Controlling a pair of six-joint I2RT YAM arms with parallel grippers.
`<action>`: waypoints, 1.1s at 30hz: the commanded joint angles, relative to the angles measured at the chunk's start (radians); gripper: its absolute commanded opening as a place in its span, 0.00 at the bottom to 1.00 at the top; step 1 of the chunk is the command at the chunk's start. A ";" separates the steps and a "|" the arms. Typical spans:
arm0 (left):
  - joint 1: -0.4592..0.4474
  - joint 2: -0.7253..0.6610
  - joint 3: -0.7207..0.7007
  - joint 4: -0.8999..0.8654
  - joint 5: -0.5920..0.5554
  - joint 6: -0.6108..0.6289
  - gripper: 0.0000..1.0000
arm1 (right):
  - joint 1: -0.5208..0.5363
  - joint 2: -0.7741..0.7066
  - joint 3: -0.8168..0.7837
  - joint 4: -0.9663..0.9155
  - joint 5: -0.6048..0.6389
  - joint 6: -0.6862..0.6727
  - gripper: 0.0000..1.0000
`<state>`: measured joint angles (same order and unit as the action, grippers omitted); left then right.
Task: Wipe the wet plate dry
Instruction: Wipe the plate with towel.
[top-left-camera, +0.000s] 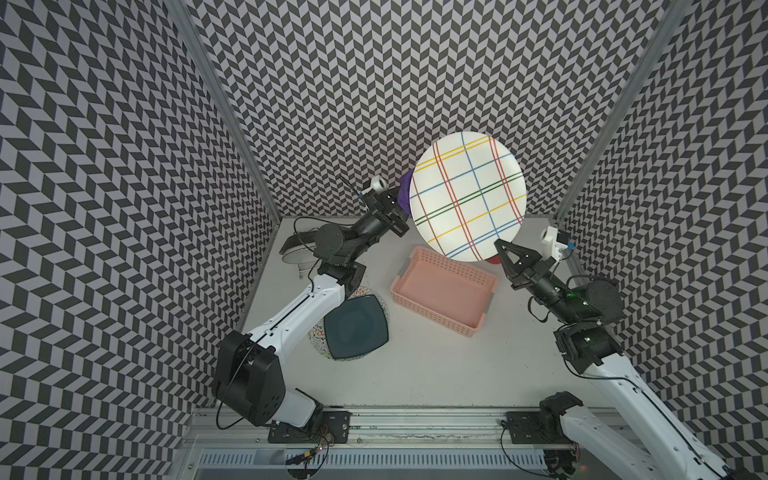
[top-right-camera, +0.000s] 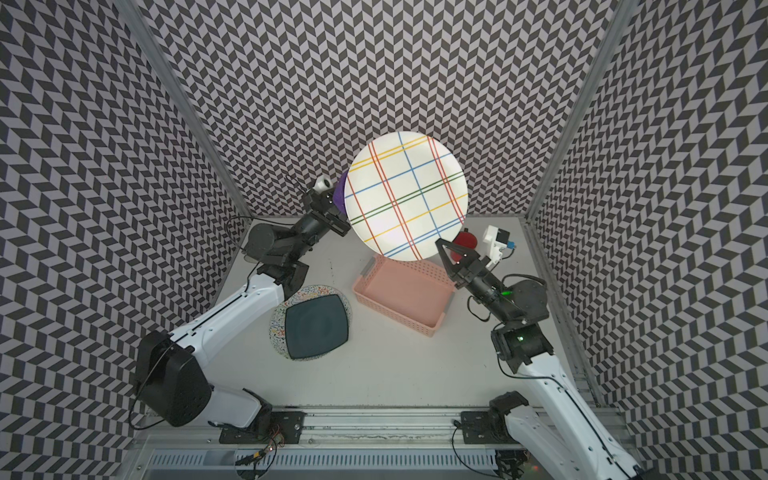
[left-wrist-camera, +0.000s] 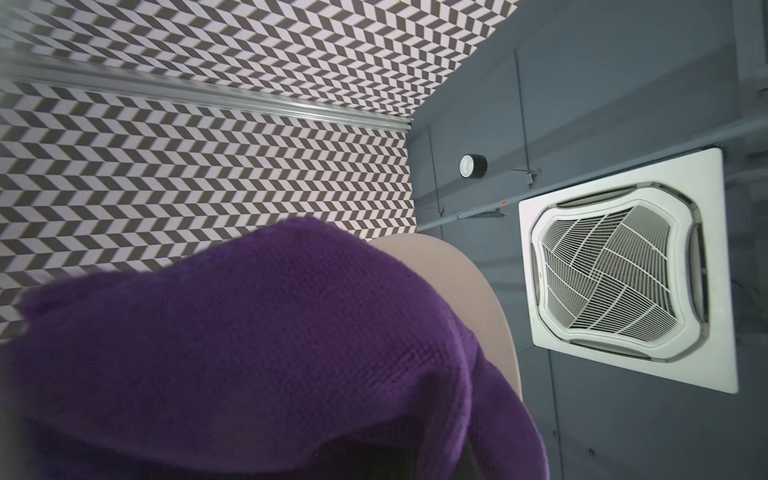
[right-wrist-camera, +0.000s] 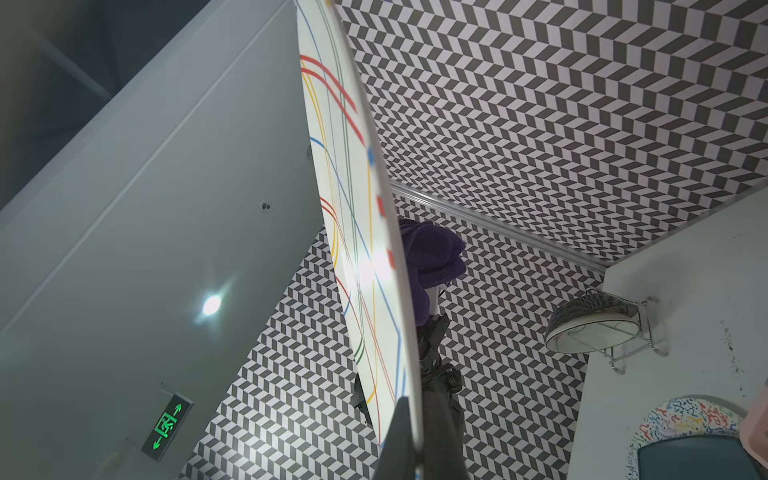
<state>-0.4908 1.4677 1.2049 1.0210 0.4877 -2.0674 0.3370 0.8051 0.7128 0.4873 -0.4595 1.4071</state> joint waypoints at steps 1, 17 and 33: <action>-0.007 0.009 -0.001 0.203 -0.029 -0.167 0.00 | 0.007 -0.016 0.046 0.096 0.008 -0.019 0.00; -0.201 0.112 0.091 0.335 -0.087 -0.211 0.00 | 0.006 0.156 0.204 0.106 0.093 -0.024 0.00; -0.196 0.105 -0.022 0.416 -0.064 -0.189 0.00 | 0.149 0.177 0.194 0.121 0.202 -0.060 0.00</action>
<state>-0.6552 1.6188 1.2503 1.3231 0.3874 -2.0773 0.5137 0.9596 0.8577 0.5766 -0.3706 1.3529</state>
